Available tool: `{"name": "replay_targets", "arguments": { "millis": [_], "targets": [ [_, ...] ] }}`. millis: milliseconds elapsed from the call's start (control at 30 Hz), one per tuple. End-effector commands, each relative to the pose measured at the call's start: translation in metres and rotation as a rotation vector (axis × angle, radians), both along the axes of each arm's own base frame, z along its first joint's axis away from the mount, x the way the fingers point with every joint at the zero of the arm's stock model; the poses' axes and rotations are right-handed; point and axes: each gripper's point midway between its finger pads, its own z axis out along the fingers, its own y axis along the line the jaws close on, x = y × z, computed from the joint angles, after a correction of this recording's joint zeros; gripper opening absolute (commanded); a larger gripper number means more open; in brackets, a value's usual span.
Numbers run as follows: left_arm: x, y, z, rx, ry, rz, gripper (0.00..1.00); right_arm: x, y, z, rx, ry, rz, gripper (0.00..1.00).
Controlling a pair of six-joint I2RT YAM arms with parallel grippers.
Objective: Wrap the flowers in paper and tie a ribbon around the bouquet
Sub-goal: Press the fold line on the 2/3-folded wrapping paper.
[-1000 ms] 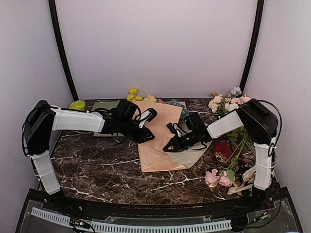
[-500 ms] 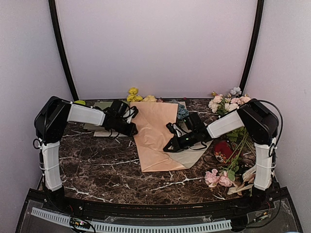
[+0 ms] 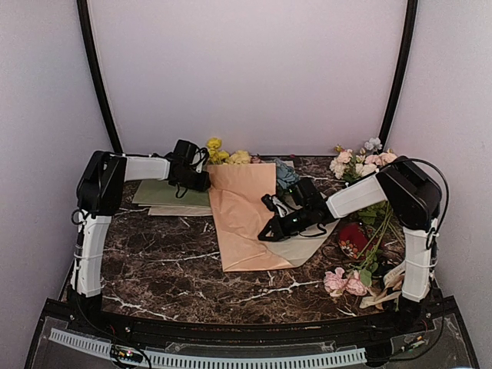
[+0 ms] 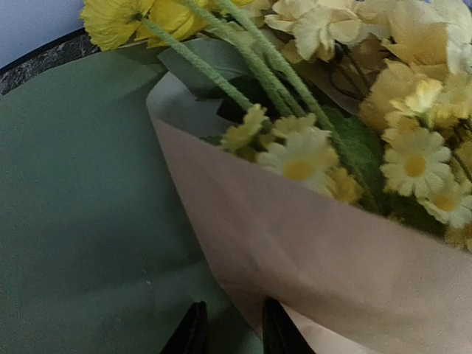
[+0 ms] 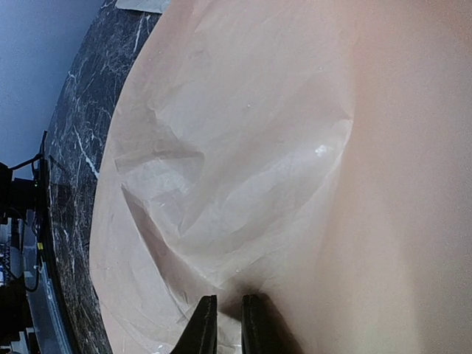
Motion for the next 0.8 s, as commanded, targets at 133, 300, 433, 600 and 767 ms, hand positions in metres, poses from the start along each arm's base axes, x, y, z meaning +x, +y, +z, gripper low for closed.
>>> {"name": "replay_targets", "arguments": {
  "millis": [133, 300, 433, 600, 767],
  "targets": [
    [0.058, 0.067, 0.01, 0.094, 0.014, 0.215, 0.26, -0.032, -0.037, -0.055, -0.223, 0.131, -0.038, 0.14],
    [0.07, 0.064, 0.052, 0.079, -0.07, 0.169, 0.26, -0.034, -0.037, -0.056, -0.227, 0.134, -0.034, 0.14],
    [0.039, 0.029, 0.112, 0.092, -0.168, 0.055, 0.24, -0.033, -0.036, -0.058, -0.222, 0.137, -0.035, 0.14],
    [-0.071, -0.049, 0.125, 0.039, -0.249, -0.213, 0.25, -0.032, -0.033, -0.057, -0.212, 0.136, -0.036, 0.14],
    [-0.152, -0.069, 0.084, -0.176, -0.082, -0.288, 0.23, -0.032, -0.031, -0.059, -0.212, 0.143, -0.027, 0.14]
  ]
}}
